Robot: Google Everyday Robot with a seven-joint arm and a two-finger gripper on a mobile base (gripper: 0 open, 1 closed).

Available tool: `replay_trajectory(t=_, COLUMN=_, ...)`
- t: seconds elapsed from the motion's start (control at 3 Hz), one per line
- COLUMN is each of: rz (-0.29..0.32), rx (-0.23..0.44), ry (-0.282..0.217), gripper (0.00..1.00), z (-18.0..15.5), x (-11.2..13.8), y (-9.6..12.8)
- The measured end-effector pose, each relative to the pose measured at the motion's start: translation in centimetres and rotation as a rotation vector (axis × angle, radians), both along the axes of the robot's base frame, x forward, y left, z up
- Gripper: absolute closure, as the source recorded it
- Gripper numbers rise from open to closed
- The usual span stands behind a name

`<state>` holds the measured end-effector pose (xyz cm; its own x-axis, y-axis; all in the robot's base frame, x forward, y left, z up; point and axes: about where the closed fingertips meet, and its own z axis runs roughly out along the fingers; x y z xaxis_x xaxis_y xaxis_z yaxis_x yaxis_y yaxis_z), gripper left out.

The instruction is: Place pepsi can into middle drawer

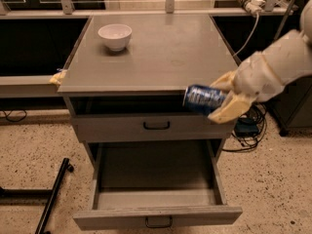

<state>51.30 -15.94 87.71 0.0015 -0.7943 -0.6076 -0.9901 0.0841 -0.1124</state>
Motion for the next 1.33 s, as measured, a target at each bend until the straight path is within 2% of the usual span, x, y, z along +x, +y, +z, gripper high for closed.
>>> replay_trajectory(t=0.33, rz=0.047, rx=0.090, ry=0.024, gripper=1.00, z=-9.2, x=-1.7, y=1.2)
replay_trajectory(t=0.67, rz=0.151, rx=0.137, ry=0.129, gripper=1.00, z=-21.4, x=-5.0, y=3.9)
replay_trajectory(t=1.0, rz=0.243, rx=0.136, ry=0.258, gripper=1.00, z=-31.9, x=-8.1, y=6.2)
replay_trajectory(t=1.33, rz=0.252, rx=0.153, ry=0.289, gripper=1.00, z=-33.5, x=-8.7, y=6.7)
